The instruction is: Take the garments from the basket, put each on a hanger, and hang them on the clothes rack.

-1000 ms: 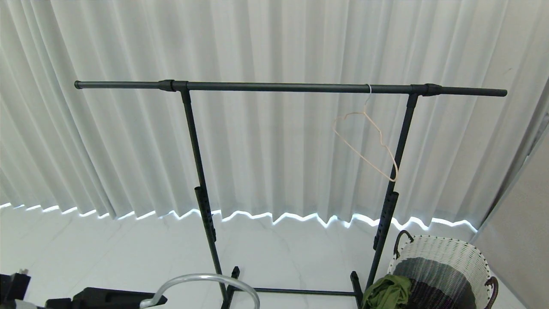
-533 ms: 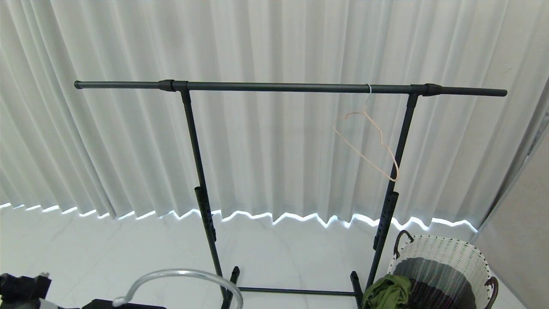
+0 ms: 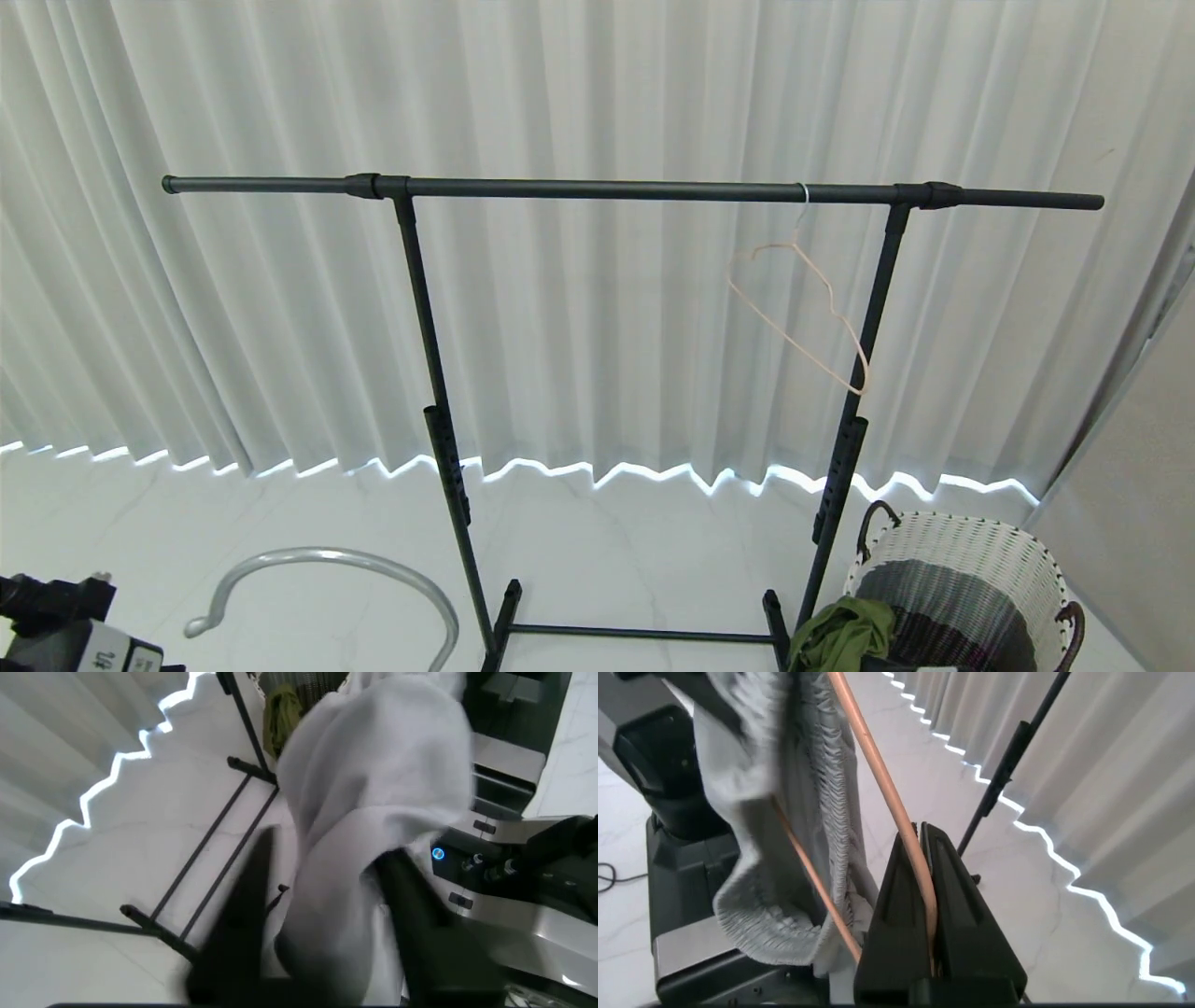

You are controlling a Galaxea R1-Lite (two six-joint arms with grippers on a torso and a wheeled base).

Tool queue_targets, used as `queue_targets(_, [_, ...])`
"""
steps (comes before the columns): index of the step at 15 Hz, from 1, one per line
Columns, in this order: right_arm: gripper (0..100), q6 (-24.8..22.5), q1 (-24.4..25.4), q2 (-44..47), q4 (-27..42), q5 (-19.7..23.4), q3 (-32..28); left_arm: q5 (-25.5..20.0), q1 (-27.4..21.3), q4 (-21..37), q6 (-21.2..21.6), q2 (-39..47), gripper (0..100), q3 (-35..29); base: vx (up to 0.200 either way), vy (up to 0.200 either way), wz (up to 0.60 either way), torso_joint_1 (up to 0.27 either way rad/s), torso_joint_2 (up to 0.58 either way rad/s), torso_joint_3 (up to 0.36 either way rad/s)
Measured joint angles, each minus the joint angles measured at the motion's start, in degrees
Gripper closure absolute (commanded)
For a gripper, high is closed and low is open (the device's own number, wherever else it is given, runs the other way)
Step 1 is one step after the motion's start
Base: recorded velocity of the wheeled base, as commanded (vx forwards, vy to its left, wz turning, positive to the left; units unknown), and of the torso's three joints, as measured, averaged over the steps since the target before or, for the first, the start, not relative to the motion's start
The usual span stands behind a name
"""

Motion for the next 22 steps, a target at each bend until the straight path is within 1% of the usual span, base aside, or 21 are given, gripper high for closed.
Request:
queue_targets(5, [100, 0.56, -0.27, 0.13, -0.09, -0.02, -1.29, 0.09, -0.02, -0.16, 0.06, -0.15, 100, 0.5, 0.0, 0.0, 0.0, 0.0, 0.0, 0.0])
queue_targets(6, [0, 0.57, -0.27, 0.13, -0.16, -0.05, -1.32, 0.13, -0.02, -0.16, 0.06, -0.15, 100, 0.52, 0.0, 0.0, 0.0, 0.0, 0.0, 0.0])
queue_targets(9, [0, 0.6, -0.24, -0.09, -0.95, -0.11, -1.16, 0.79, 0.12, 0.01, 0.06, -0.26, 100, 0.8, 0.0, 0.0, 0.0, 0.0, 0.0, 0.0])
queue_targets(10, [0, 0.51, -0.5, -0.24, -0.95, -0.44, -1.0, 2.16, 0.17, -0.13, 0.06, -0.44, 100, 1.0, 0.0, 0.0, 0.0, 0.0, 0.0, 0.0])
queue_targets(13, [0, 0.18, -2.89, -0.63, -0.6, -0.95, -0.96, 10.24, 0.28, -1.74, 0.22, -1.17, 100, 2.65, 0.0, 0.0, 0.0, 0.0, 0.0, 0.0])
queue_targets(15, [0, 0.11, -3.64, -0.9, -0.38, -0.76, -1.11, 13.95, 0.23, -2.89, 0.12, -1.38, 100, 3.36, 0.0, 0.0, 0.0, 0.0, 0.0, 0.0])
queue_targets(16, [0, 0.16, -3.75, -1.02, 0.33, -0.71, -1.27, 16.54, 0.76, -4.49, -0.13, -1.35, 100, 3.49, 0.0, 0.0, 0.0, 0.0, 0.0, 0.0])
queue_targets(17, [0, 0.38, -3.8, -1.05, 1.76, -0.68, -1.41, 17.8, 1.69, -6.23, -0.16, -1.27, 100, 3.51, 0.0, 0.0, 0.0, 0.0, 0.0, 0.0])
queue_targets(18, [0, 1.22, -3.86, -1.02, 4.17, -0.66, -1.74, 18.27, 2.88, -7.88, -0.11, -1.19, 100, 3.58, 0.0, 0.0, 0.0, 0.0, 0.0, 0.0])
queue_targets(20, [0, 4.84, -3.94, -0.94, 7.51, -0.62, -2.86, 18.46, 5.35, -10.73, 0.01, -1.11, 100, 3.58, 0.0, 0.0, 0.0, 0.0, 0.0, 0.0])
queue_targets(21, [0, 9.55, -4.0, -0.66, 11.56, -0.62, -4.02, 18.46, 6.21, -13.42, 0.12, -1.08, 100, 3.34, 0.0, 0.0, 0.0, 0.0, 0.0, 0.0])
queue_targets(22, [0, 13.21, -4.19, -0.09, 14.15, -0.62, -5.84, 18.46, 6.75, -15.07, 0.22, -1.05, 100, 3.12, 0.0, 0.0, 0.0, 0.0, 0.0, 0.0])
